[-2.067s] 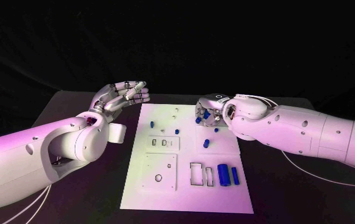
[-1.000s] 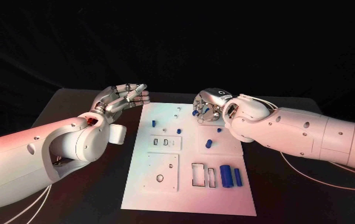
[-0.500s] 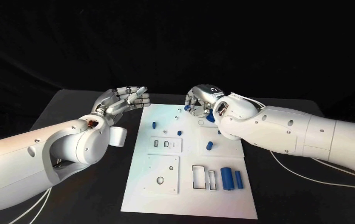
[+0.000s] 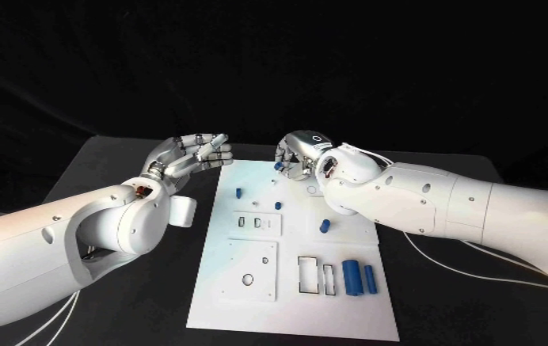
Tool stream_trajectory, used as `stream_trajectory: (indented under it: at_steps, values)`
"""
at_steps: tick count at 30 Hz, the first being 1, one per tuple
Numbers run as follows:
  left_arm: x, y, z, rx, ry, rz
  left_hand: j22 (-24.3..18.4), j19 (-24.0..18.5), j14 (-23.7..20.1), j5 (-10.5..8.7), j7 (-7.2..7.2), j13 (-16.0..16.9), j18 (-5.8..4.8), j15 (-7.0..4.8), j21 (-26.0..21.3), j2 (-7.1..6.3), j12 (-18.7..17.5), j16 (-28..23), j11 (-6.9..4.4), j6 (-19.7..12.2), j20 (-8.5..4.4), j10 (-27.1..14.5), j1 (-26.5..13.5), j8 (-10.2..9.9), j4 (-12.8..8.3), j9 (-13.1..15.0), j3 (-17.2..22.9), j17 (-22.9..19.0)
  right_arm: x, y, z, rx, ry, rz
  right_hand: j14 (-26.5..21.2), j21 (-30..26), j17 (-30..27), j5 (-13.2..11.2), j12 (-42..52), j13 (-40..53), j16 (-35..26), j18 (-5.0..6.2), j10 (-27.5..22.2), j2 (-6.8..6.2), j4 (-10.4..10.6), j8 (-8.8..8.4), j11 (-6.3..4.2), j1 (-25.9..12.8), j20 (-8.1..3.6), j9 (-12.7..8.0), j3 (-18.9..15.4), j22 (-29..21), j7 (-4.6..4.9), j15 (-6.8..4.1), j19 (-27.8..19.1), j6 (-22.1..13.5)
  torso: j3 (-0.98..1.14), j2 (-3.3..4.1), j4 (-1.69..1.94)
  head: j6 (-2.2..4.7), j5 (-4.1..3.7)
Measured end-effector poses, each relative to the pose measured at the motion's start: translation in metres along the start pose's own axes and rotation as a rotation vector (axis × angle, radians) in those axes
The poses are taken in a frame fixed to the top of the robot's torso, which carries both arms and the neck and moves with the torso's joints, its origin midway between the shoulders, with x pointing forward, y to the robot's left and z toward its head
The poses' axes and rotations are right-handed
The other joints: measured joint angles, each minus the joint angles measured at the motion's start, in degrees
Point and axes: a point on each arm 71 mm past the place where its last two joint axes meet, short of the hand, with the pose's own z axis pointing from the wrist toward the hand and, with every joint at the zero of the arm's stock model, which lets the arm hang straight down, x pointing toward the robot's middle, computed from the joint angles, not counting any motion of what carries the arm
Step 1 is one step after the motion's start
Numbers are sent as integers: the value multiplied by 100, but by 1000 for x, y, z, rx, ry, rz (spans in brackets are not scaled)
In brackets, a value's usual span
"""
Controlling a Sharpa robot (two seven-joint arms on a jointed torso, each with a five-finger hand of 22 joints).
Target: Assemble the parts on the task board
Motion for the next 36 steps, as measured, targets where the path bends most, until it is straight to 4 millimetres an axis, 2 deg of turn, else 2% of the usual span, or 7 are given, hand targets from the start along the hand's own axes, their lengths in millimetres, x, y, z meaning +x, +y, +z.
stream_trajectory:
  at_steps: [3,25,36]
  values:
    - [0,0,0,0,0,0,0,0,0,0,0,0,0,0,0,0,0,0,0,0,0,0,0,0,0,0,0,0,1,0,1,3,1,-2,0,0,0,-1,-3,0,2,0,-4,0,-1,0,4,0,0,0,1,0,2,0,0,-3,-7,12,7,-1,-2]
    - [-1,-3,0,3,-1,3,-18,0,0,0,0,0,0,0,0,0,-22,-37,0,0,0,0,0,0,0,0,-32,0,-2,-3,4,8,-4,-17,0,0,1,-22,-29,18,22,0,-4,-32,-37,0,4,30,0,0,39,-1,37,0,0,-32,-16,46,14,-41,1]
    - [-3,-3,1,2,-7,5,-23,0,0,0,0,0,0,0,0,0,-21,-37,0,0,0,0,0,0,0,0,-31,0,-4,-5,2,6,-6,-22,0,-1,-21,-35,-29,25,22,0,-4,-33,-37,0,4,29,-21,0,38,-13,62,0,-21,-57,-27,58,34,-28,1]
